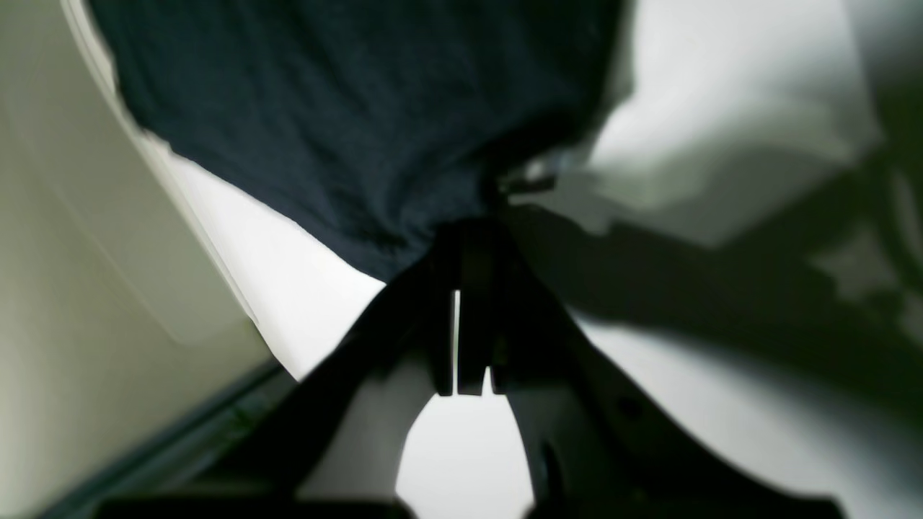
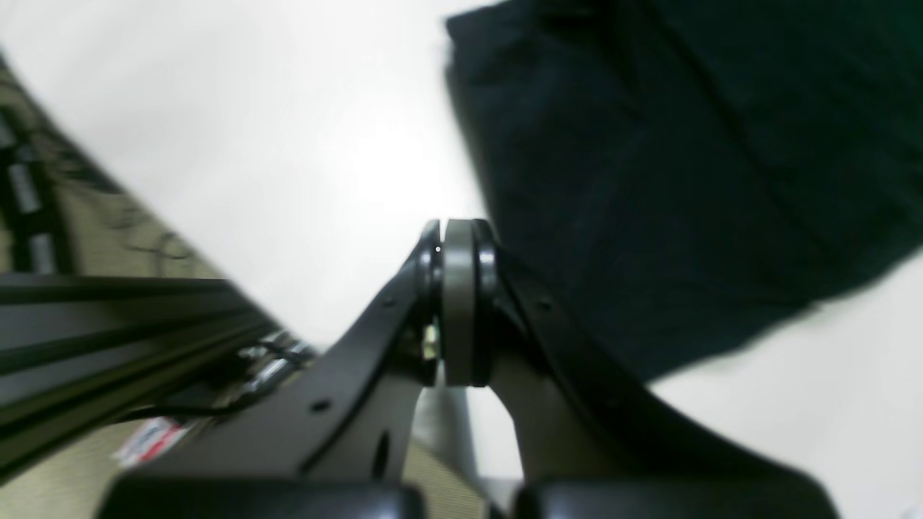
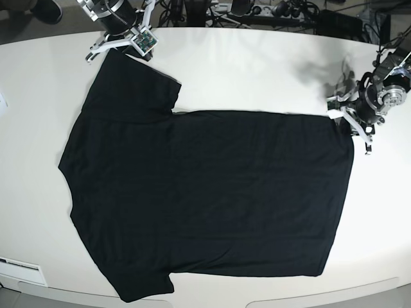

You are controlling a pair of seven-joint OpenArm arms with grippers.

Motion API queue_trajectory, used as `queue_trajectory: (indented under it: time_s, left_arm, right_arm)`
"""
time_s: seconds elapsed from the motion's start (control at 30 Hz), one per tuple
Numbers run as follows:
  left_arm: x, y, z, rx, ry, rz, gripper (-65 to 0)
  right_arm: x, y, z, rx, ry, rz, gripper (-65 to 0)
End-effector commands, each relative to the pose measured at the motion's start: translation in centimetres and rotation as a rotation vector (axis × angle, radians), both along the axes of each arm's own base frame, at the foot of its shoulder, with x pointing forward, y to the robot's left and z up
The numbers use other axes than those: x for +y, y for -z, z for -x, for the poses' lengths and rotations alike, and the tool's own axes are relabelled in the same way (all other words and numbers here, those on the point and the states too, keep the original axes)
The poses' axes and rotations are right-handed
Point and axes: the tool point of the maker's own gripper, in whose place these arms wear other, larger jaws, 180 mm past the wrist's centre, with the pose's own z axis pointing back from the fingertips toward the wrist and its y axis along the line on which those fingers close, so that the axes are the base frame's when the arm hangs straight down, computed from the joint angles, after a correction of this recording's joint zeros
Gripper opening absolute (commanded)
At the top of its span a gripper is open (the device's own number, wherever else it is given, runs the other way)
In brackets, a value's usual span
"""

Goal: Fold the T-shirt properly
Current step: 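Move both grippers down to the shirt's shoulder corners near the collar, then grasp the shoulder corners with both grippers and pull the shirt toward the robot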

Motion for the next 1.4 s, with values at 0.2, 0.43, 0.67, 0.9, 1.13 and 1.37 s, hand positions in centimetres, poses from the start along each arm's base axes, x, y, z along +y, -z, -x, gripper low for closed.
queue_trajectory:
  time_s: [0.2,0.43,0.67,0.9,1.13,1.37]
  left_arm:
    - [0.2,0.9,1.6,0.075,-0.063,0.033,-65.0]
    - [0.3,0.9,1.6,0.074,-0.064,0.030,-65.0]
    - [0.4,0.9,1.6,0.074,-0.067,0.024,-65.0]
    - [0.4,0.9,1.6,0.073,-0.068,0.024,-65.0]
    - [0.5,0.6,1.0,0.036,-0.083,0.025,-65.0]
    - [-0.4,-0.5,1.8,0.021,-0.089,-0.021,-65.0]
  right_arm:
    - [-0.2,-0.7,-0.4,-0.035,-0.002,0.014,-32.6]
    - [-1.0,0.0,-0.3,-0.025,0.004,0.055,-31.8]
    - [-4.3,5.8,0.3,0.089,0.045,0.163,-31.7]
    - [-5.3,7.2,0.7,0.121,0.094,0.172,-46.3]
    - [-5.5,5.1,-0.8,0.047,0.137,0.176,-65.0]
    - [-5.3,0.3,-0.9,-0.049,0.137,0.194,-65.0]
